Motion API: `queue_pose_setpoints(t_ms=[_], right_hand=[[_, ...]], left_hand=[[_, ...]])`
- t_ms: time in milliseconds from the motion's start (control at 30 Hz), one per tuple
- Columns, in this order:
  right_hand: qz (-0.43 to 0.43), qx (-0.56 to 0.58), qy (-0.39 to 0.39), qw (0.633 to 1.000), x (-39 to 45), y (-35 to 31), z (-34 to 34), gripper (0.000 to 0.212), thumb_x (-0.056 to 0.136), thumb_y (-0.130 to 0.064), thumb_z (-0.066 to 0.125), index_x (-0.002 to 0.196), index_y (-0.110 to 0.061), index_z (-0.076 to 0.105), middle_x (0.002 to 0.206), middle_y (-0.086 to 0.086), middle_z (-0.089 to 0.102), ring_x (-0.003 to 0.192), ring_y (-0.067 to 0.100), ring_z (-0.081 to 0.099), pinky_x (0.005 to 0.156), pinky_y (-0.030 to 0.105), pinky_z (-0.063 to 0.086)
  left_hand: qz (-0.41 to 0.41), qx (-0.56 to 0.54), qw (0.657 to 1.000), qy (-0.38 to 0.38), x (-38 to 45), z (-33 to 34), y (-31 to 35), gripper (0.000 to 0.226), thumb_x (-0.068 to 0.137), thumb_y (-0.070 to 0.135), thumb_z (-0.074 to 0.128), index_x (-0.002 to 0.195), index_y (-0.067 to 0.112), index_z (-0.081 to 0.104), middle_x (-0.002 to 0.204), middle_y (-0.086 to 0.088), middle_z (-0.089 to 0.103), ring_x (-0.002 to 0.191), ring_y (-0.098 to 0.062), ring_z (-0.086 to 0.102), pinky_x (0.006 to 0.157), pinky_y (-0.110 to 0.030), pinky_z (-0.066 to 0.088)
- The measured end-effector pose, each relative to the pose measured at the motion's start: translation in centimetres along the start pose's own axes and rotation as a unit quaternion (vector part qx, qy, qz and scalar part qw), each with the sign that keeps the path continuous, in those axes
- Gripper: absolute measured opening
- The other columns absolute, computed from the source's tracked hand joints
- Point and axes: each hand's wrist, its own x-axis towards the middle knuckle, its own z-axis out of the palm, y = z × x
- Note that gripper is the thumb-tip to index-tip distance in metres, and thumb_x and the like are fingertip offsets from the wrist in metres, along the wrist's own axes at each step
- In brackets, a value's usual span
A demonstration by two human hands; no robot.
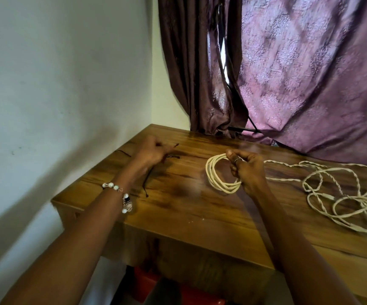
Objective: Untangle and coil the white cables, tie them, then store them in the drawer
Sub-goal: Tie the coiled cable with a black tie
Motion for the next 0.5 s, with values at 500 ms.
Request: queue_pose_setpoints(t_ms=[500], right_hand=[[-0.092, -0.022, 0.085, 0.992, 3.6, 0.9, -2.4, 0.016, 0.089, -0.004, 0.062, 0.101, 0.005, 0.068, 0.067, 0.002, 0.061, 0.047, -0.003, 0.051, 0.045, 0.012, 0.039]], left_hand=[[-0.082, -0.198, 0.977, 0.007, 2.7, 16.2, 7.3, 0.032, 0.079, -0.002, 0.072, 0.075, 0.01, 0.043, 0.071, -0.017, 0.059, 0.036, -0.019, 0.06, 0.031, -0.021, 0.041]])
